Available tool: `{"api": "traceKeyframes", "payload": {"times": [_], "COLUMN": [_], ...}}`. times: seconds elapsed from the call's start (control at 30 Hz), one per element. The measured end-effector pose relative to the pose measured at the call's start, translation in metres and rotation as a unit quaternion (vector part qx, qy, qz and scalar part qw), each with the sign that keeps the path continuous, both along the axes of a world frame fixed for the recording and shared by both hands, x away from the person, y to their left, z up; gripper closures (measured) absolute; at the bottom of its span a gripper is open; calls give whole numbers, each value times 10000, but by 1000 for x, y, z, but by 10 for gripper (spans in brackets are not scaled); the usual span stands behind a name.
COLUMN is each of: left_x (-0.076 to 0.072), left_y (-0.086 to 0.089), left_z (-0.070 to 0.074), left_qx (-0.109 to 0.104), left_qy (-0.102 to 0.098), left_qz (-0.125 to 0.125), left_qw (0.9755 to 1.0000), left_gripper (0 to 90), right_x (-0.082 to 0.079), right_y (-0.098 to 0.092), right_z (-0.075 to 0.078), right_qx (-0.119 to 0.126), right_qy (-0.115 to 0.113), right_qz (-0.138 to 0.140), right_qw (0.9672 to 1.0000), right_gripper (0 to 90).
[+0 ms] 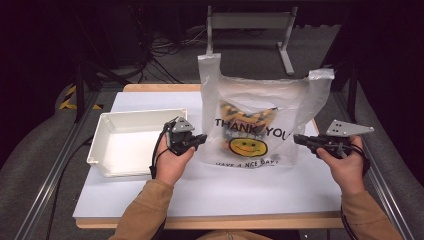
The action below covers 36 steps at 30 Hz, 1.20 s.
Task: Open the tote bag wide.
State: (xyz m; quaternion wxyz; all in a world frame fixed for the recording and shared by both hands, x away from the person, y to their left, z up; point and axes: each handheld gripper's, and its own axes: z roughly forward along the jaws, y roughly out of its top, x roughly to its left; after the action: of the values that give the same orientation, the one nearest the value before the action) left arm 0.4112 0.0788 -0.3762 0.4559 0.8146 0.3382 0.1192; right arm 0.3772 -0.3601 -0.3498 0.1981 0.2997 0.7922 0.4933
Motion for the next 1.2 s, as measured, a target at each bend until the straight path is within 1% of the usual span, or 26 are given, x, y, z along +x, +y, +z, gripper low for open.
{"api": "traceKeyframes", "payload": {"times": [0.07,0.13,0.2,0.23,0.27,0.33,0.37,0.4,0.43,0.53,0.57,0.67,0.7,0.73,0.77,0.8,0.87,0.9,0.93,0.97,1.0,1.03,1.07,1.1,1.17,1.2], "left_x": [-1,-1,-2,-3,-2,-2,-2,-2,-2,-2,-2,-2,-2,-3,-5,-5,-8,-9,-10,-12,-13,-14,-16,-17,-21,-22], "left_y": [-1,-2,-3,-4,-4,-4,-4,-4,-5,-6,-5,-5,-4,-5,-5,-5,-5,-4,-4,-3,-3,-2,-2,-2,-1,0], "left_z": [-2,-6,-8,-9,-11,-14,-16,-16,-18,-20,-21,-22,-22,-22,-21,-20,-16,-14,-11,-7,-5,-2,1,4,10,13], "left_qx": [32,107,176,208,257,333,340,340,435,539,538,536,531,499,434,371,215,180,131,66,41,-31,-59,-87,-169,-200], "left_qy": [82,119,214,228,265,329,387,387,437,529,580,617,567,540,454,444,372,311,287,220,189,151,129,78,-19,-55], "left_qz": [-17,1,29,63,75,168,164,164,182,180,174,154,164,188,205,199,145,143,134,135,135,150,155,159,195,185], "left_qw": [10000,9999,9996,9995,9993,9988,9985,9985,9979,9970,9967,9965,9968,9971,9978,9981,9990,9993,9994,9996,9997,9998,9998,9998,9997,9996], "left_gripper": [900,900,900,899,899,899,899,899,899,899,899,899,896,866,807,743,673,630,595,564,524,501,478,461,421,394], "right_x": [1,2,2,2,3,3,3,3,4,5,6,6,6,5,4,1,-3,-5,-7,-10,-13,-15,-18,-20,-25,-29], "right_y": [0,-1,-2,-2,-2,-3,-4,-5,-5,-7,-8,-9,-10,-11,-11,-13,-14,-15,-16,-18,-19,-20,-21,-22,-24,-24], "right_z": [-5,-9,-14,-16,-18,-24,-27,-29,-32,-38,-39,-42,-42,-42,-41,-38,-33,-30,-28,-25,-21,-19,-16,-13,-7,-3], "right_qx": [-23,-42,-59,-72,-78,-95,-97,-96,-102,-135,-146,-131,-118,-80,-47,26,81,125,160,180,202,253,327,353,412,455], "right_qy": [72,123,188,239,255,359,399,444,492,610,627,676,683,658,626,530,409,358,320,270,211,200,173,118,13,-87], "right_qz": [-2,0,-17,-15,-25,-65,-87,-101,-109,-156,-169,-202,-208,-231,-251,-239,-236,-233,-228,-232,-229,-232,-235,-245,-280,-306], "right_qw": [10000,9999,9998,9997,9996,9993,9991,9989,9987,9979,9978,9974,9974,9975,9977,9983,9989,9990,9991,9992,9993,9992,9990,9990,9988,9985], "right_gripper": [900,900,900,900,900,900,900,900,900,900,900,900,900,900,900,900,838,810,802,786,745,707,661,628,534,453]}}
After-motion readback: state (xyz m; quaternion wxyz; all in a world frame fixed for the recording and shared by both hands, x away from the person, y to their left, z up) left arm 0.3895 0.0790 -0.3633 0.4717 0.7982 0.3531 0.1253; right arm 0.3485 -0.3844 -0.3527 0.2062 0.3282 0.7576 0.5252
